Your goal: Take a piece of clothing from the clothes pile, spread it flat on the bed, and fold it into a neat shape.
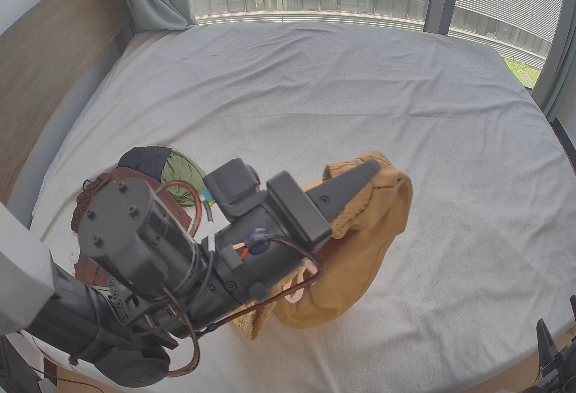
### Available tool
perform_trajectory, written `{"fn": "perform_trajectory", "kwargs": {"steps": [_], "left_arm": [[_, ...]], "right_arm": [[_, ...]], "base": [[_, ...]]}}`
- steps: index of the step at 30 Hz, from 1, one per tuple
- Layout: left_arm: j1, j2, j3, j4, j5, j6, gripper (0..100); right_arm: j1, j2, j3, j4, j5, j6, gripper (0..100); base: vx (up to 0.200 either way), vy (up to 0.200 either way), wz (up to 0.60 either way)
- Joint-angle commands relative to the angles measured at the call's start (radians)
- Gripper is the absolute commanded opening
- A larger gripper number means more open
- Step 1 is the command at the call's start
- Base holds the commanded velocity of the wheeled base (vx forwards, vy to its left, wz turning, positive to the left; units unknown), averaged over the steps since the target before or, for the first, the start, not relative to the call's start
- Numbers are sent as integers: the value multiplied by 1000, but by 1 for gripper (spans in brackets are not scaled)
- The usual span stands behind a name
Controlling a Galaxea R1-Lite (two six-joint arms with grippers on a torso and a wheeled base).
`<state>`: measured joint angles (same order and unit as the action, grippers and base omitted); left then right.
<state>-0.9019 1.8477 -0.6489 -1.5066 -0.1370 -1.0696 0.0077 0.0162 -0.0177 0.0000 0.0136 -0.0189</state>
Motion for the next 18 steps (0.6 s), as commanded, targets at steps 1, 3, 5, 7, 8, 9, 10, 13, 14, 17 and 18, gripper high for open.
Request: {"fn": "perform_trajectory", "kwargs": {"steps": [1,3,5,7,8,9,10,13,14,17,18], "left_arm": [[-48,73,-52,-11,-9,0,0],[-54,76,-60,-11,-9,0,0],[-75,94,-98,-9,-12,0,0],[-83,116,-135,-6,-29,-1,0],[-84,122,-146,-1,-36,-3,0],[-86,128,-156,-1,-46,-4,0],[-88,134,-167,0,-53,-4,0],[-95,137,-222,5,-70,-12,0],[-97,134,-242,9,-70,-20,0],[-103,124,-284,19,-69,-41,0],[-109,97,-319,29,-64,-56,0]], "right_arm": [[0,-16,18,-2,0,1,100],[0,-16,18,-2,0,1,100],[0,-16,16,-2,0,1,100],[0,-16,18,-2,0,1,100],[0,-16,18,-2,0,2,100],[0,-16,18,-2,0,1,100],[0,-16,18,-2,0,1,100],[0,-16,18,-2,0,1,100],[0,-16,18,-2,0,1,100],[0,-16,18,-2,0,1,100],[0,-16,18,-2,0,1,100]], "base": [[0,0,0],[0,0,0],[0,0,0],[0,0,0],[0,0,0],[0,0,0],[0,0,0],[0,0,0],[0,0,0],[0,0,0],[0,0,0]]}}
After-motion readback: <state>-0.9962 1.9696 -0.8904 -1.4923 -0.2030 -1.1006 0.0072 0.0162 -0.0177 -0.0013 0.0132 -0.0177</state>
